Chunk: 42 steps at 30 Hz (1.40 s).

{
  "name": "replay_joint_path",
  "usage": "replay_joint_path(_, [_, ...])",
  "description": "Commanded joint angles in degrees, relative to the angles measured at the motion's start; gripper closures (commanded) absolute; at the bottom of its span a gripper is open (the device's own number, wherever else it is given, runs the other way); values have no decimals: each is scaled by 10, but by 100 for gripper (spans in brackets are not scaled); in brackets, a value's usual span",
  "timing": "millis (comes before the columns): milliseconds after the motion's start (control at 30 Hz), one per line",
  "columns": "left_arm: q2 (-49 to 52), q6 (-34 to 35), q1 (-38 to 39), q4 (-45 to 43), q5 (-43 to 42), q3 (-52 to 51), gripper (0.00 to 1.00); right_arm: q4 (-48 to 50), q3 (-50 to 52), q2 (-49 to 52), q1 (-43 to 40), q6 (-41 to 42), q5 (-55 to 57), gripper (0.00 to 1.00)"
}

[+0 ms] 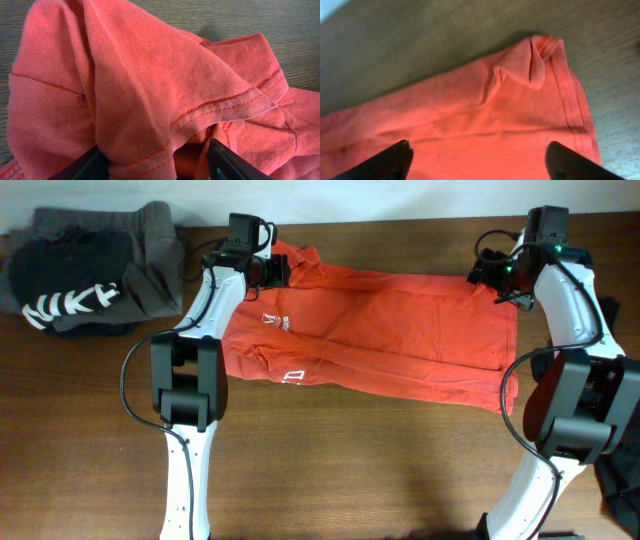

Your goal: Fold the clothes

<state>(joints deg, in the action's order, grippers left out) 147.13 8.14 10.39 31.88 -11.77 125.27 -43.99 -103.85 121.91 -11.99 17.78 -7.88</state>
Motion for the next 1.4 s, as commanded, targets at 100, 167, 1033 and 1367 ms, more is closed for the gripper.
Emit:
replay_joint_path(100, [2, 2, 1, -3, 2, 9, 48, 48, -13, 25, 4, 0, -5, 22])
replay_joint_path(167, [2, 2, 1, -3, 2, 9, 48, 55, -13, 38, 4, 7, -4, 21])
replay_joint_path(1033, [2, 2, 1, 7, 2, 9, 48, 109, -13, 97, -27, 183, 38, 23])
replay_joint_path(1367, [2, 2, 1, 8, 2, 9, 48, 122, -13, 99, -27, 202, 41, 23])
